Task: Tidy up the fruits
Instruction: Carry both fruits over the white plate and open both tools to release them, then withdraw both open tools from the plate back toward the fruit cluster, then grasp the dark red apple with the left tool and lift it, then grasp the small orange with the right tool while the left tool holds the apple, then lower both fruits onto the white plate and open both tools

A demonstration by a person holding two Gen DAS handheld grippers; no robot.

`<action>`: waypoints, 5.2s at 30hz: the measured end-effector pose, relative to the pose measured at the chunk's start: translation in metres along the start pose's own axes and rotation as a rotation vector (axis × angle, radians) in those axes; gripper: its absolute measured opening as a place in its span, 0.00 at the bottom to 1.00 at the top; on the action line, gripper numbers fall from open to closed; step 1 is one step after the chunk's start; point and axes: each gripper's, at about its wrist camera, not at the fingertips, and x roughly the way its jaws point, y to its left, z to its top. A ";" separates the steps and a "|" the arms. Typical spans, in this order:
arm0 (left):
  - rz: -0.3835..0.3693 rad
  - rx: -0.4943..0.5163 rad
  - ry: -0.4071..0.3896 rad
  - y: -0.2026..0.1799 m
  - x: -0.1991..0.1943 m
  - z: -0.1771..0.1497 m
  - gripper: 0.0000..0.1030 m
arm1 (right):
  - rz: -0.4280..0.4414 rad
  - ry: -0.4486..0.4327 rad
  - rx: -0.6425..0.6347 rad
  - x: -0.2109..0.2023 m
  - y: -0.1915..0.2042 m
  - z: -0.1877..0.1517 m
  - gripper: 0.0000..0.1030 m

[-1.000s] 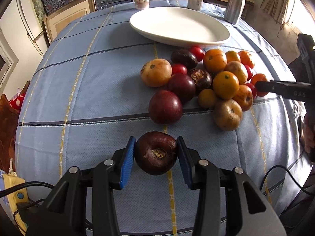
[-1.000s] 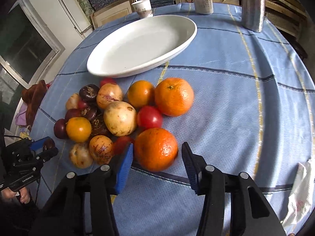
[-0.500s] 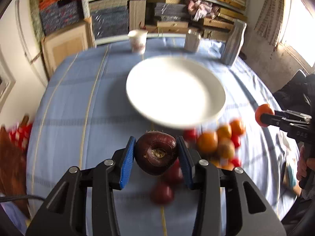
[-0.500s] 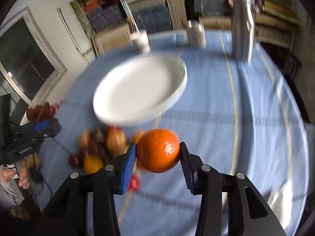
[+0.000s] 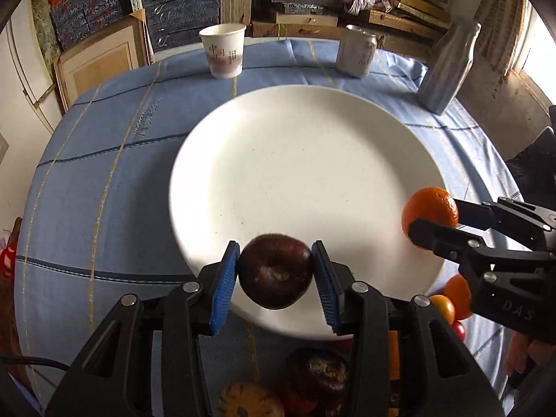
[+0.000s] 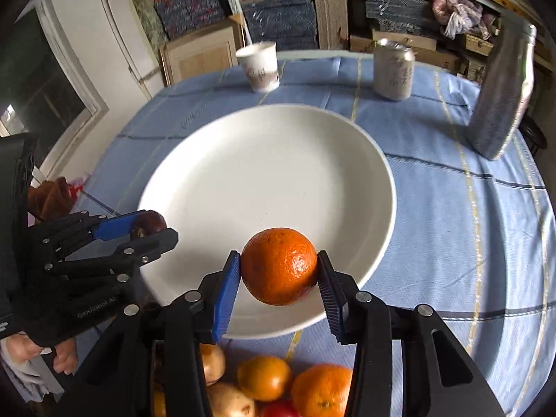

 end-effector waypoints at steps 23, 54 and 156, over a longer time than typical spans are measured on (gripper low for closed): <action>0.149 -0.171 -0.008 0.028 -0.124 -0.132 0.74 | 0.099 -0.128 0.145 -0.133 -0.030 -0.127 0.82; -0.065 -0.030 0.039 0.020 -0.066 -0.162 0.59 | -0.044 -0.047 0.115 -0.162 0.027 -0.165 0.85; 0.027 -0.056 -0.139 0.044 -0.037 0.046 0.66 | -0.033 -0.264 0.043 -0.078 -0.010 0.056 0.55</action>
